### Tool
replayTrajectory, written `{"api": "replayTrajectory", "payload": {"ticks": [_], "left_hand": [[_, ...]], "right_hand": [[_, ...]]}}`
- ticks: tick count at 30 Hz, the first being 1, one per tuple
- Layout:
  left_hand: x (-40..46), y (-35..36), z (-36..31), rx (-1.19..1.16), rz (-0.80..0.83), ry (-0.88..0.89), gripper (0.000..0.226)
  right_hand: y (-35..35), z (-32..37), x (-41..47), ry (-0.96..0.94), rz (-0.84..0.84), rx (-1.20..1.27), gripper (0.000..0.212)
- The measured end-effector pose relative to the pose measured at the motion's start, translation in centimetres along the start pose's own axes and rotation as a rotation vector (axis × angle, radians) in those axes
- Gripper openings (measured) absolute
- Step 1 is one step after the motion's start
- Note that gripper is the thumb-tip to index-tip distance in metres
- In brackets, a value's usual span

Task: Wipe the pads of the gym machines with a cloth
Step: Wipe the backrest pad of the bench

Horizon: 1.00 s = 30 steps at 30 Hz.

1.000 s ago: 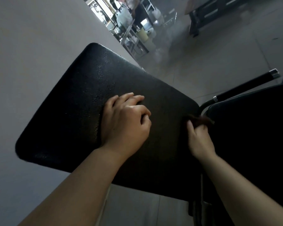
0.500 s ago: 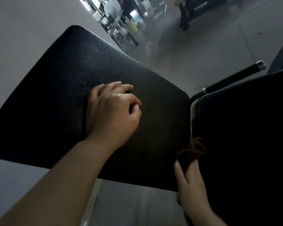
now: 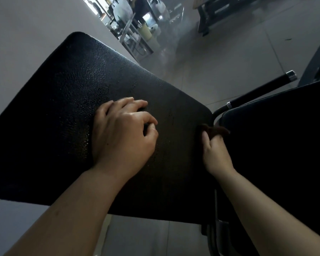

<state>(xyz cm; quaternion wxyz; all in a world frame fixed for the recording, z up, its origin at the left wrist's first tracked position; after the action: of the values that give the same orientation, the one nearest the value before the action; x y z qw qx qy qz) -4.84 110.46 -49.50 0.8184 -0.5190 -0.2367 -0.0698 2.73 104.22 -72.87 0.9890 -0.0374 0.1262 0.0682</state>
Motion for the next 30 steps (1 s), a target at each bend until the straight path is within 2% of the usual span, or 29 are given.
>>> {"api": "replayTrajectory", "payload": {"ticks": [3, 7, 10, 12, 14, 19, 21, 23, 25, 28, 30], "left_hand": [[0.0, 0.0, -0.1, 0.003, 0.005, 0.005, 0.023], [0.0, -0.1, -0.1, 0.009, 0.019, 0.0, 0.024], [0.1, -0.1, -0.2, 0.015, 0.021, -0.003, 0.024], [0.1, -0.1, -0.2, 0.022, 0.03, -0.005, 0.024], [0.0, 0.0, -0.2, 0.025, 0.034, -0.006, 0.024], [0.1, 0.1, -0.2, 0.026, 0.024, 0.003, 0.023], [0.1, 0.1, -0.1, 0.022, 0.022, 0.002, 0.023], [0.0, 0.1, -0.1, 0.019, 0.024, -0.002, 0.023], [0.0, 0.0, -0.2, 0.013, 0.027, -0.006, 0.023], [0.0, 0.0, -0.2, 0.007, 0.033, -0.007, 0.023], [0.0, 0.0, -0.3, 0.009, 0.034, -0.004, 0.023]], "right_hand": [[-0.4, 2.0, -0.7, -0.139, -0.071, -0.114, 0.056], [-2.0, 3.3, -8.0, -0.429, 0.074, -0.188, 0.074], [-2.2, 2.7, -10.6, -0.561, 0.244, -0.284, 0.057], [-1.9, 2.7, -9.2, -0.559, 0.288, -0.29, 0.049], [-1.3, 3.0, -6.2, -0.504, 0.239, -0.214, 0.045], [0.2, 3.9, 0.8, -0.183, 0.073, -0.14, 0.053], [0.1, 3.9, 0.6, -0.119, -0.006, -0.087, 0.053], [-0.5, 3.7, -1.1, -0.13, -0.043, 0.02, 0.066], [-1.2, 3.6, -4.0, -0.199, -0.005, 0.088, 0.08], [-1.8, 2.6, -9.4, -0.266, 0.136, 0.024, 0.064], [-1.6, 1.4, -12.7, -0.243, 0.244, -0.124, 0.059]]}}
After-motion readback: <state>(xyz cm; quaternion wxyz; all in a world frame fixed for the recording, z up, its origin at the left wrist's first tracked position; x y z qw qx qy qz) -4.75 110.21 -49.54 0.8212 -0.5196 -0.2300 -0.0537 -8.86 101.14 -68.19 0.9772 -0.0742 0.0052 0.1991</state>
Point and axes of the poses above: each hand's wrist, its own x-axis towards the middle knuckle, its own y-axis out of the palm, z = x × y, the point moved 4 cm from there along x, towards the middle knuckle, and after that the axes turned 13 degrees about -z, right-handed, at the moved point
